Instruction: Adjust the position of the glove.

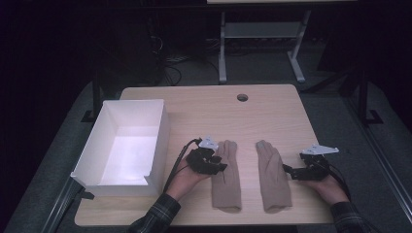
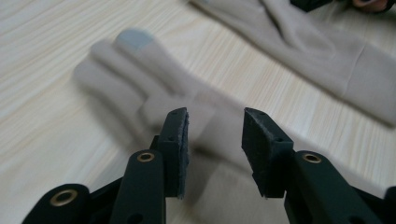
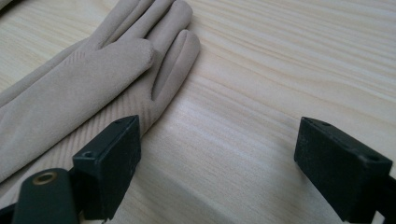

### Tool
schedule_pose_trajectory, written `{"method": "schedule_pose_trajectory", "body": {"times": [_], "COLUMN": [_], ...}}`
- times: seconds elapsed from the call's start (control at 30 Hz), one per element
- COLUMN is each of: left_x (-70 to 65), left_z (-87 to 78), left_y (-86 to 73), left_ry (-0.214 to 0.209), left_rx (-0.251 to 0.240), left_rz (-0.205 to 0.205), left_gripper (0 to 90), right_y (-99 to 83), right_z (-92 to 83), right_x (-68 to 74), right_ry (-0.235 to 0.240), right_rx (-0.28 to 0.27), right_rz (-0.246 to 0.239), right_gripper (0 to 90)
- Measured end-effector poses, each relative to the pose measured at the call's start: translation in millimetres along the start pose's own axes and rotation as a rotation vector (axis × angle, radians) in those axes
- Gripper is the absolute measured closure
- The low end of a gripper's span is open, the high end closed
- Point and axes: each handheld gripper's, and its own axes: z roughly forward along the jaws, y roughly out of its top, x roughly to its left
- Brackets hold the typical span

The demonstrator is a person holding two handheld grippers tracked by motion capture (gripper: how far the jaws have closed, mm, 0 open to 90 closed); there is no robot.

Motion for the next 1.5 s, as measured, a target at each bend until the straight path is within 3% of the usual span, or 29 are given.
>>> {"method": "schedule_pose_trajectory", "body": {"times": [0.13,0.27,0.4,0.5,0.63,0.8,0.83,0.9,1.0,1.03,1.13,1.17,1.2,1.23,1.33,1.5], "left_x": [4.9,7.4,9.5,10.9,7.8,6.8,6.9,7.9,9.8,9.8,10.2,10.2,10.4,10.6,10.5,10.9], "left_z": [-7.5,-4.4,4.1,10.3,11.8,12.4,12.6,12.2,11.2,11.2,8.8,8.8,7.8,6.3,5.4,3.4], "left_y": [-14.1,-19.9,-20.1,-21.6,-21.4,-20.8,-20.7,-20.3,-19.7,-19.7,-18.6,-18.6,-18.3,-17.2,-16.4,-15.7], "left_ry": [0.017,0.019,0.022,0.041,0.05,0.031,0.017,0.013,0.0,0.0,-0.02,-0.02,-0.023,-0.033,-0.044,-0.054], "left_rx": [0.001,0.006,0.012,0.055,0.053,0.063,0.056,0.052,0.041,0.041,0.015,0.015,0.005,-0.006,-0.017,-0.027], "left_rz": [-0.036,-0.062,-0.069,-0.05,-0.029,-0.041,-0.054,-0.061,-0.081,-0.081,-0.102,-0.102,-0.106,-0.114,-0.121,-0.119], "left_gripper": [58.5,57.0,56.3,57.0,62.1,73.6,81.3,86.6,87.5,87.5,87.6,87.6,87.6,87.6,87.6,87.6], "right_y": [0.0,0.0,0.0,0.1,0.0,0.0,0.0,0.0,-0.2,-0.2,0.4,0.8,0.8,2.2,4.9,7.4], "right_z": [0.1,0.1,0.0,0.0,0.0,0.1,0.0,-0.1,-2.0,-2.0,-8.5,-9.8,-9.8,-12.6,-16.2,-17.3], "right_x": [-0.2,-0.1,0.1,0.2,0.1,0.2,0.2,0.2,-0.2,-0.2,-3.8,-4.2,-4.2,-3.0,2.7,10.9], "right_ry": [0.0,0.0,0.0,-0.001,0.0,-0.001,0.0,-0.001,0.006,0.006,0.043,0.061,0.061,0.111,0.158,0.209], "right_rx": [-0.001,-0.001,0.0,0.0,0.001,-0.001,0.0,0.0,-0.008,-0.008,-0.003,-0.001,-0.001,0.008,0.012,0.028], "right_rz": [-0.002,-0.002,0.0,0.001,0.001,0.002,0.001,0.001,0.0,0.0,-0.004,-0.004,-0.004,-0.018,-0.05,-0.086], "right_gripper": [14.2,14.2,14.2,14.2,14.2,14.2,14.4,15.0,26.0,26.0,55.6,62.5,62.5,76.5,89.4,90.0]}}
